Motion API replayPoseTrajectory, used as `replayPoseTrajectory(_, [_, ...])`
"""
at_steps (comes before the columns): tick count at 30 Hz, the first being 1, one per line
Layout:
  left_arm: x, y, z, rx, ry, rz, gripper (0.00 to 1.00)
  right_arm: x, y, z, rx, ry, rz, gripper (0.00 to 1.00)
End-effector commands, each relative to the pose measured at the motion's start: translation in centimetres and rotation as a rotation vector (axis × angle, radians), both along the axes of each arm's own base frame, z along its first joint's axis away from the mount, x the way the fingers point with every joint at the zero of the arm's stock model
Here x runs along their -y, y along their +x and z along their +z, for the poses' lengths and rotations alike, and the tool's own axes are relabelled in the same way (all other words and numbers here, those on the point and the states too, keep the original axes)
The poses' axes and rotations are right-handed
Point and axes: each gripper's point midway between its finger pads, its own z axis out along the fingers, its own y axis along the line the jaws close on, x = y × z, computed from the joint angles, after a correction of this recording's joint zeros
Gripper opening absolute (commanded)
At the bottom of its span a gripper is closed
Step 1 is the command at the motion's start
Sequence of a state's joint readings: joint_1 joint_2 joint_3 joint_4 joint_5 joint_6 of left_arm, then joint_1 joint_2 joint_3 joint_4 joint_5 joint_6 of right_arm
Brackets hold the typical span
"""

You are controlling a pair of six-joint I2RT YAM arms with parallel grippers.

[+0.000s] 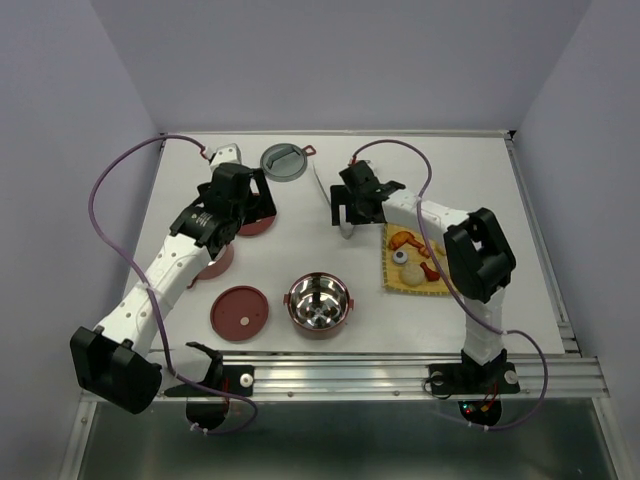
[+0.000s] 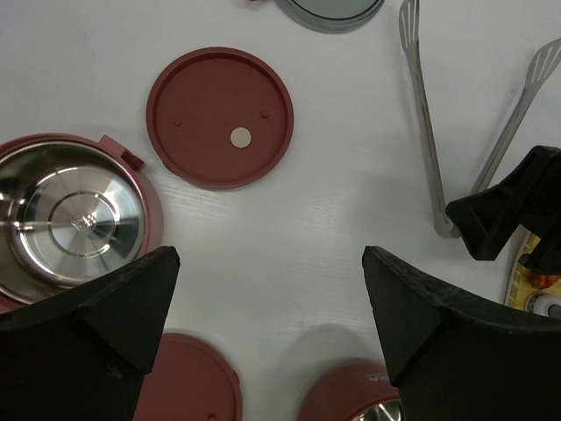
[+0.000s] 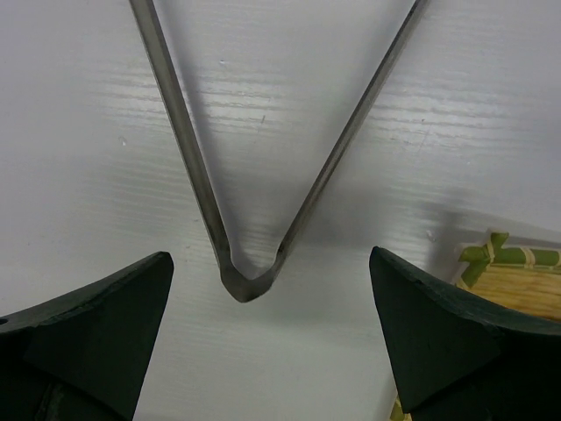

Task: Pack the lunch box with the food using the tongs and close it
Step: Pick up the clamp at the center of the board.

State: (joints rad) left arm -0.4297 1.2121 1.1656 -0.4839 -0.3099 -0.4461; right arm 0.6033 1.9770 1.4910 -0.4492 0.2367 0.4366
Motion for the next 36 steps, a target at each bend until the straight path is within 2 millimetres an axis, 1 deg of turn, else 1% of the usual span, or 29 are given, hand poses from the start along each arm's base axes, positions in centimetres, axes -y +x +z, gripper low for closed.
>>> replayPoseTrajectory(1, [0.0, -0.3, 0.0, 0.018, -0.017, -0.010, 0.99, -2.0, 1.9, 1.5, 0.071, 0.003, 0.044, 1.00])
replayPoseTrajectory(3, [0.3, -0.3, -0.1, 0.018, -0.029, -0.019, 0.99, -2.6, 2.0, 1.4, 0.077, -0.002, 0.058, 1.00])
replayPoseTrajectory(4, [0.4, -0.2, -0.1, 0.022, -0.032, -0.022, 0.99, -2.7, 2.1, 0.7, 0.065, -0.010, 0.060, 1.00])
replayPoseTrajectory(6, [0.6, -0.1, -0.3, 0.018, -0.031, -0.031, 0.99, -2.9, 2.7, 0.5, 0.072, -0.021, 0.069, 1.00])
replayPoseTrajectory(7, [0.7, 0.1, -0.3, 0.018, -0.032, -0.035, 0.99, -2.8, 2.9, 0.3, 0.075, -0.033, 0.065, 1.00])
replayPoseTrajectory(8, [0.7, 0.1, -0.3, 0.015, -0.025, -0.040, 0.99, -2.8, 3.0, -0.5, 0.067, -0.047, 0.066, 1.00])
replayPoseTrajectory(10, [0.7, 0.3, -0.1, 0.017, -0.018, -0.045, 0.99, -2.8, 3.4, -0.9, 0.067, -0.061, 0.070, 1.00])
replayPoseTrajectory(12, [0.6, 0.3, 0.0, 0.023, -0.009, -0.044, 0.99, -2.8, 3.7, -1.8, 0.052, -0.082, 0.062, 1.00])
replayPoseTrajectory(15, [0.5, 0.2, 0.2, 0.038, -0.008, -0.046, 0.99, -2.7, 4.3, -2.3, 0.055, -0.099, 0.034, 1.00])
replayPoseTrajectory(19, [0.7, 0.1, 0.2, 0.022, -0.004, -0.062, 0.99, -1.9, 5.5, -2.4, 0.092, -0.141, -0.029, 1.00])
replayPoseTrajectory(20, [0.7, 0.1, 0.1, 0.015, -0.003, -0.065, 0.99, -1.9, 5.8, -2.3, 0.099, -0.146, -0.035, 1.00])
replayPoseTrajectory(21, [0.8, 0.0, 0.2, 0.012, -0.001, -0.071, 0.99, -2.0, 6.4, -1.8, 0.118, -0.148, -0.039, 1.00])
replayPoseTrajectory(22, [0.7, -0.1, 0.2, 0.009, 0.004, -0.073, 0.99, -1.9, 6.7, -2.2, 0.123, -0.163, -0.047, 1.00])
replayPoseTrajectory(23, [0.7, -0.1, 0.3, 0.010, 0.005, -0.075, 0.99, -2.2, 7.3, -1.6, 0.141, -0.160, -0.052, 1.00])
replayPoseTrajectory(26, [0.6, -0.3, 0.6, 0.020, 0.006, -0.084, 0.99, -1.8, 8.1, -1.9, 0.164, -0.184, -0.085, 1.00])
replayPoseTrajectory(29, [0.6, -0.5, 1.0, 0.026, 0.010, -0.096, 0.99, -1.8, 8.4, -2.4, 0.171, -0.186, -0.100, 1.00])
replayPoseTrajectory(32, [0.4, -0.6, 1.3, 0.028, 0.017, -0.095, 0.99, -2.3, 8.6, -2.4, 0.181, -0.160, -0.101, 1.00])
replayPoseTrajectory(33, [0.4, -0.6, 1.4, 0.029, 0.022, -0.097, 0.99, -2.0, 9.1, -2.3, 0.188, -0.149, -0.109, 1.00])
replayPoseTrajectory(36, [0.3, -0.8, 1.6, 0.032, 0.033, -0.105, 0.99, -1.9, 9.6, -2.1, 0.205, -0.158, -0.120, 1.00])
